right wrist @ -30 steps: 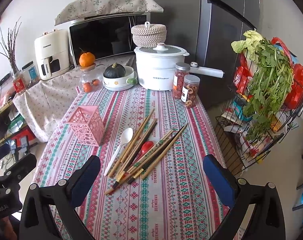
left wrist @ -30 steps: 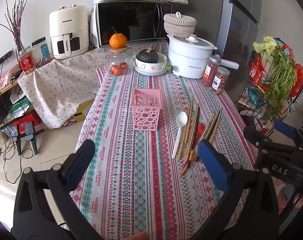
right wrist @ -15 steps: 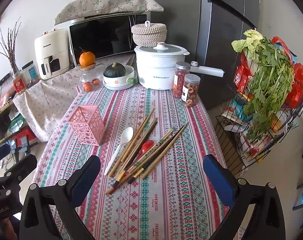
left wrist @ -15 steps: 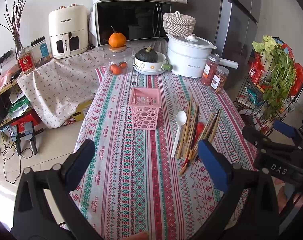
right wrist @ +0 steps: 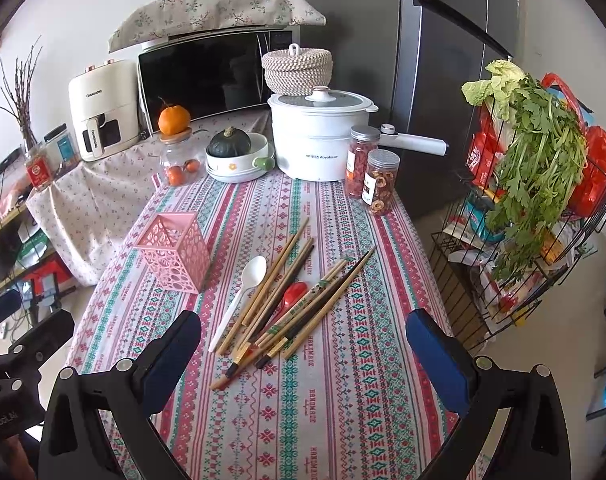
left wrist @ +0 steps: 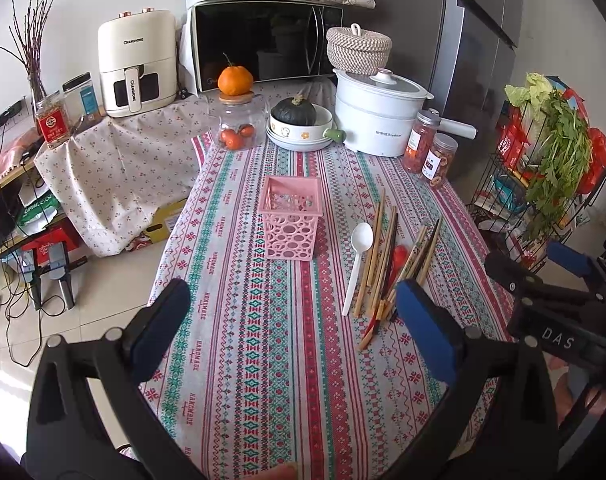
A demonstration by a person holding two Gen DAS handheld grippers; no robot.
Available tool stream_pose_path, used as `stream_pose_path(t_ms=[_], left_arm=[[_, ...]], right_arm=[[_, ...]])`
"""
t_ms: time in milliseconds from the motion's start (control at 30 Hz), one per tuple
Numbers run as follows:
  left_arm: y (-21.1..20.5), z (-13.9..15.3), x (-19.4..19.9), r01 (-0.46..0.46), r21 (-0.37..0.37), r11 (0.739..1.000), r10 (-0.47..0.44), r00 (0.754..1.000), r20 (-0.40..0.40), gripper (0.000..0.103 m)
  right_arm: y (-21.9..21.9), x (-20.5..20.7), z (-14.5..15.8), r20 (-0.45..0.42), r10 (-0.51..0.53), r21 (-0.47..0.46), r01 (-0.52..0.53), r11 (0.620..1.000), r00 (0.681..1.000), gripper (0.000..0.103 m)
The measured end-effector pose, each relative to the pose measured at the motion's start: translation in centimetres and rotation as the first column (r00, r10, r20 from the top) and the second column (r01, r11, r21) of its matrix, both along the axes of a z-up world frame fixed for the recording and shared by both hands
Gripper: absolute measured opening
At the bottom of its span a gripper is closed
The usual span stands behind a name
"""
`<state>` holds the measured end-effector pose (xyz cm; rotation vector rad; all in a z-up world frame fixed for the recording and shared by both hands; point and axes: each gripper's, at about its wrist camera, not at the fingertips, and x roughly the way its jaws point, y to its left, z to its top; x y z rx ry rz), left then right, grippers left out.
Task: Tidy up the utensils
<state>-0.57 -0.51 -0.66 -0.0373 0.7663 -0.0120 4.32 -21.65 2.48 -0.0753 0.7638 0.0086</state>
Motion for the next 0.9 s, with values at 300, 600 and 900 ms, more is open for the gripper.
stream_pose_path(t_ms=[300,600,900], left_arm=[[0.1,0.1,0.2,-0.005,0.005,1.0,0.005,1.0,0.0,0.102],[0.0,0.0,0.7,-0.015,0.022,1.0,0.014,1.0,0.021,0.102],[-0.7,1.7,3.0,-0.004,0.043,0.999,0.0,0.996,0.091,0.102]], right_arm=[[0.0,0.0,0.0,0.001,-0.001,0.002,0.001,1.0,1.0,0.103],[-0.2,0.1,0.0,0.008,-0.017,0.0,0.017,1.0,1.0,0.103],[-3.0,2.4,2.5,0.011,-0.118,-0.006,0.118,0.993,0.993,0.103]])
